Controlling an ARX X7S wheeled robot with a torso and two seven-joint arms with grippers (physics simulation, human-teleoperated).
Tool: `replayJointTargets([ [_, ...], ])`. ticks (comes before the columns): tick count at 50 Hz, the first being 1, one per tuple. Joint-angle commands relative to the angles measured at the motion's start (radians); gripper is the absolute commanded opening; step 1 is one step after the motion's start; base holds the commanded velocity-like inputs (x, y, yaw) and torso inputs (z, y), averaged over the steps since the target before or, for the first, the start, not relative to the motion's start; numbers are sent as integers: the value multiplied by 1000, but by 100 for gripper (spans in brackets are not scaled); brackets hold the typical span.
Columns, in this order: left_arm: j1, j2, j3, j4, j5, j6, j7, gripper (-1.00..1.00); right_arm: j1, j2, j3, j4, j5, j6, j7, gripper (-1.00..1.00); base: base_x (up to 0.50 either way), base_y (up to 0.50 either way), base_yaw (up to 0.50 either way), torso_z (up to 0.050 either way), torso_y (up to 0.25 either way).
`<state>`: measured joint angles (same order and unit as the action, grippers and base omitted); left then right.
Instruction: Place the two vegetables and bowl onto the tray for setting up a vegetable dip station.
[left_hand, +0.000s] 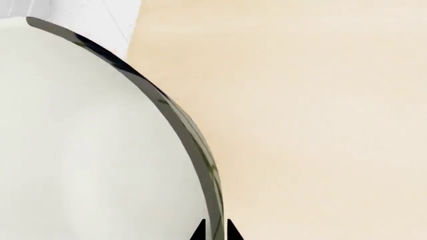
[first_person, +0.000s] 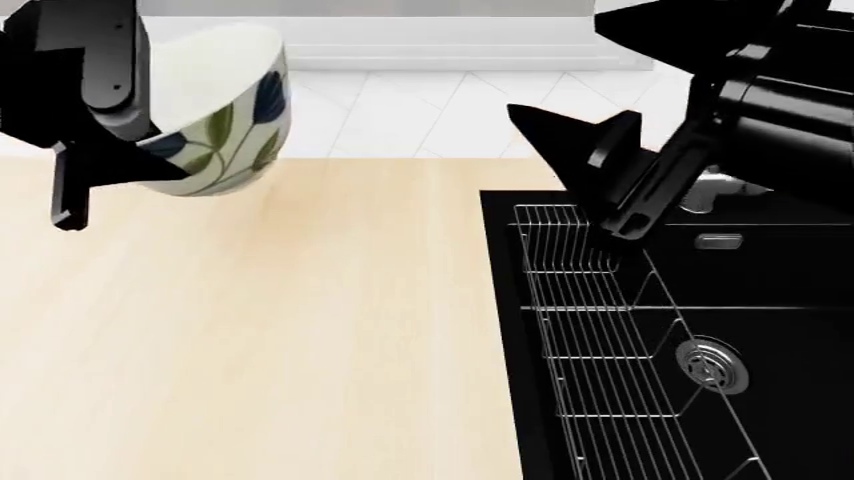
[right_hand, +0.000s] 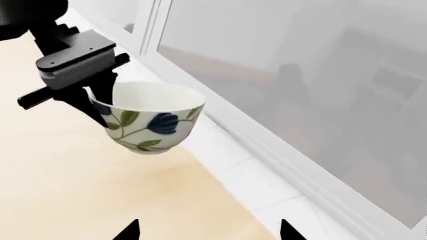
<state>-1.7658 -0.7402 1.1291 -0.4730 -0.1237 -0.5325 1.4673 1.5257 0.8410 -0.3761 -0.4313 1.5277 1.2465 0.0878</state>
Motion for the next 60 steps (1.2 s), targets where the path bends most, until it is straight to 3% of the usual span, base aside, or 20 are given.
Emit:
replayJointTargets([
  [1, 30, -300, -124, 630, -176, -257, -2, -100, 82, -48, -37, 74, -187, -13, -178, 100, 0, 0, 0, 0, 0],
  [7, 70, -381, -251, 835, -353, -337, -100, -100, 91, -44, -12, 48, -111, 8, -125, 100, -264, -444, 0, 0, 2],
  [10, 81, -381, -271, 853, -382, -340, -126, -100, 89, -48, -22, 43, -148, -12, -149, 100, -382, -458, 0, 0, 0],
  [30, 98, -348, -241, 802, -348, -278, -136, -100, 48, -40, 39, 31, -75, -49, -17, 100, -379, -475, 0, 0, 0],
  [37, 103, -343, -236, 799, -343, -269, -141, -100, 29, -57, 67, 94, 60, -49, 142, 100, -162, -500, 0, 0, 0],
  [60, 102, -314, -217, 768, -326, -245, -143, -100, -22, -36, 87, 73, 70, -89, 148, 100, -140, -500, 0, 0, 0],
])
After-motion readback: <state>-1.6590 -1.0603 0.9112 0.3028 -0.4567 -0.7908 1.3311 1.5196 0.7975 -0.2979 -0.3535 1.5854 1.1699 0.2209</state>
